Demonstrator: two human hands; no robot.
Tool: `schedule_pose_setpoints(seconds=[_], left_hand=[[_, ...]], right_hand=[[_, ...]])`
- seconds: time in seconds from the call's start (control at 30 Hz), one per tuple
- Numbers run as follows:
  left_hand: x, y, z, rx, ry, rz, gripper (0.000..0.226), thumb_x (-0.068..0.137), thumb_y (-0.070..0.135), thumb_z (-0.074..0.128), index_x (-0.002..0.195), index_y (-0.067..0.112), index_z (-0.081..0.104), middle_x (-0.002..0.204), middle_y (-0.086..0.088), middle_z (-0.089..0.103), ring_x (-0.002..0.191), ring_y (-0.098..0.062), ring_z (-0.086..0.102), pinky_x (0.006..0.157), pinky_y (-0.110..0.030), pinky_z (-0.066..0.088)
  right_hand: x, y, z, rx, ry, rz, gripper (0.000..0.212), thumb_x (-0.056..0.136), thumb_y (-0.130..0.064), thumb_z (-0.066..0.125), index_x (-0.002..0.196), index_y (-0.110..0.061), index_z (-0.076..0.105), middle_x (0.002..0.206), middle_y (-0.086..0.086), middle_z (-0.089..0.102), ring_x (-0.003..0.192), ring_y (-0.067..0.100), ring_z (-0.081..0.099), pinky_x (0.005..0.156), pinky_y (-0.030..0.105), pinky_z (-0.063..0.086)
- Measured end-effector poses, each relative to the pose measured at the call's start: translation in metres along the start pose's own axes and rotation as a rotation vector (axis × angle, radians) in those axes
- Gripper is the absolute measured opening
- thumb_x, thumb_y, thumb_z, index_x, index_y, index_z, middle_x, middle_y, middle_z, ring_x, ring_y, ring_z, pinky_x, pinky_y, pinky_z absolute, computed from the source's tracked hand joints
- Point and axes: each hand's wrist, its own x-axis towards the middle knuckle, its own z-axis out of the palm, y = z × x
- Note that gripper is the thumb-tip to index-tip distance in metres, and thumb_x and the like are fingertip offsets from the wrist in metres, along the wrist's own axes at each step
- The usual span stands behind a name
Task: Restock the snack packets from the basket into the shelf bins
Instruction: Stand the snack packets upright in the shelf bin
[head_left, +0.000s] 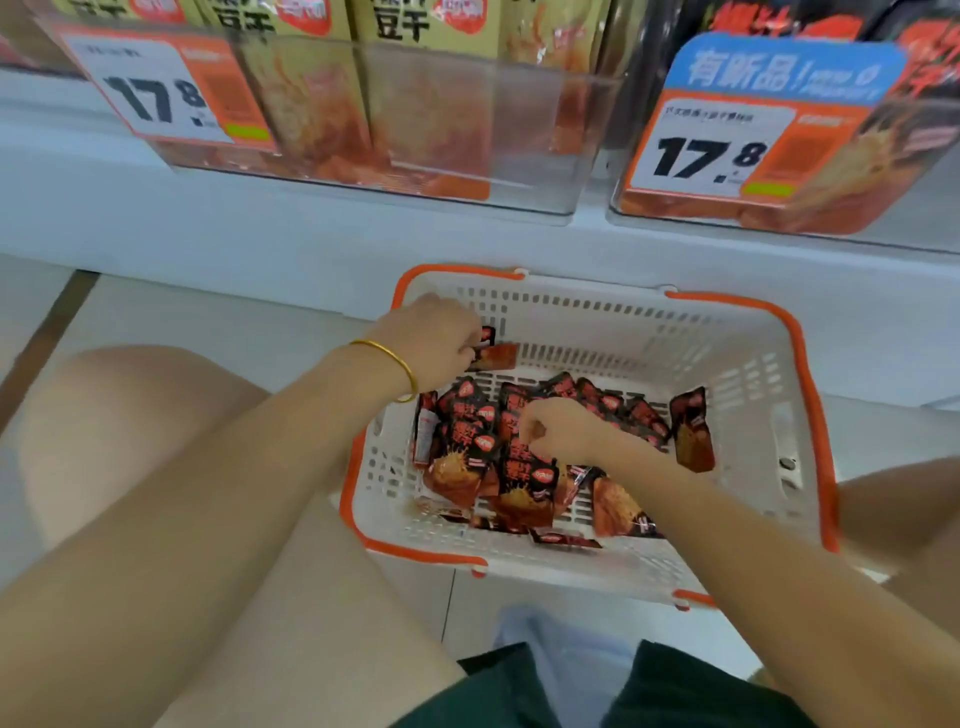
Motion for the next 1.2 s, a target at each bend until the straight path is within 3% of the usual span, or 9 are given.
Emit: schedule_pose_setpoints(seconds=[0.3,0.4,0.5,0.6,0.7,0.8,0.93,1.1,1.2], left_hand=[[0.021,0.012,0.005,-0.011,-0.1,0.083,0.029,0.098,0.019,0.041,0.12,0.012,0.059,0.113,-0.011,0.059,0.103,-0.028,0.052,0.086,-0.038,0.045],[0.023,0.009,0.006,-0.007,-0.103,0.089,0.027,0.098,0.02,0.041,0.115,0.011,0.059,0.109,-0.01,0.059,0.097,-0.026,0.049,0.083,-0.038,0.046],[0.024,0.006,0.009,0.013,-0.113,0.084,0.02,0.098,0.021,0.041,0.104,0.013,0.058,0.099,-0.007,0.057,0.087,-0.022,0.045,0.073,-0.035,0.042],[0.024,0.006,0.01,0.0,-0.128,0.071,0.013,0.097,0.022,0.042,0.096,0.017,0.054,0.095,-0.003,0.05,0.088,-0.021,0.043,0.073,-0.032,0.038],[0.022,0.007,0.01,-0.021,-0.142,0.049,0.019,0.097,0.016,0.044,0.108,0.012,0.058,0.105,-0.007,0.056,0.094,-0.024,0.051,0.076,-0.032,0.04],[0.018,0.007,0.011,-0.055,-0.185,-0.008,0.026,0.095,0.01,0.046,0.119,0.011,0.056,0.117,-0.01,0.058,0.103,-0.027,0.055,0.087,-0.036,0.046],[0.01,0.009,0.012,-0.198,-0.201,-0.09,0.037,0.097,0.014,0.047,0.134,0.01,0.045,0.135,-0.01,0.049,0.121,-0.027,0.048,0.095,-0.032,0.039],[-0.006,0.025,0.002,-0.611,-0.151,-0.066,0.011,0.092,0.019,0.057,0.093,0.008,0.057,0.082,-0.007,0.058,0.08,-0.025,0.062,0.078,-0.037,0.053],[-0.021,0.032,-0.015,-0.737,-0.044,-0.047,0.013,0.091,0.016,0.06,0.082,0.007,0.056,0.08,-0.016,0.059,0.08,-0.03,0.062,0.08,-0.042,0.053]], right_hand=[[0.028,-0.014,0.058,0.084,-0.341,-0.164,0.029,0.087,0.004,0.053,0.106,-0.007,0.072,0.117,0.007,0.065,0.097,0.015,0.056,0.082,0.022,0.041],[0.04,-0.023,0.081,-0.044,-0.449,-0.246,0.043,0.09,0.008,0.043,0.121,-0.014,0.065,0.138,0.007,0.05,0.122,0.022,0.047,0.103,0.032,0.038],[0.048,-0.023,0.099,-0.183,-0.472,-0.251,0.054,0.088,0.012,0.037,0.134,-0.012,0.053,0.143,0.009,0.044,0.127,0.029,0.043,0.104,0.039,0.039],[0.043,-0.029,0.09,-0.172,-0.355,-0.227,0.047,0.09,0.009,0.038,0.133,-0.004,0.05,0.137,0.015,0.047,0.123,0.033,0.045,0.102,0.042,0.039],[0.026,-0.029,0.047,0.058,-0.192,-0.198,0.041,0.094,0.004,0.041,0.132,-0.004,0.052,0.138,0.011,0.048,0.126,0.025,0.044,0.104,0.026,0.034],[0.0,-0.017,-0.002,0.365,-0.141,-0.149,0.034,0.094,-0.005,0.05,0.126,-0.011,0.059,0.125,0.001,0.054,0.104,0.015,0.058,0.085,0.016,0.046],[-0.037,0.0,-0.046,0.721,-0.084,-0.118,0.028,0.094,0.001,0.051,0.112,-0.016,0.064,0.124,-0.003,0.056,0.109,0.012,0.059,0.086,0.028,0.055],[-0.077,-0.003,-0.082,0.798,0.108,-0.173,0.023,0.091,0.001,0.056,0.101,-0.014,0.068,0.108,0.003,0.068,0.096,0.017,0.068,0.08,0.033,0.058],[-0.096,-0.019,-0.1,0.719,0.241,-0.208,0.017,0.087,-0.003,0.062,0.1,-0.014,0.064,0.102,0.006,0.066,0.086,0.016,0.068,0.075,0.036,0.059]])
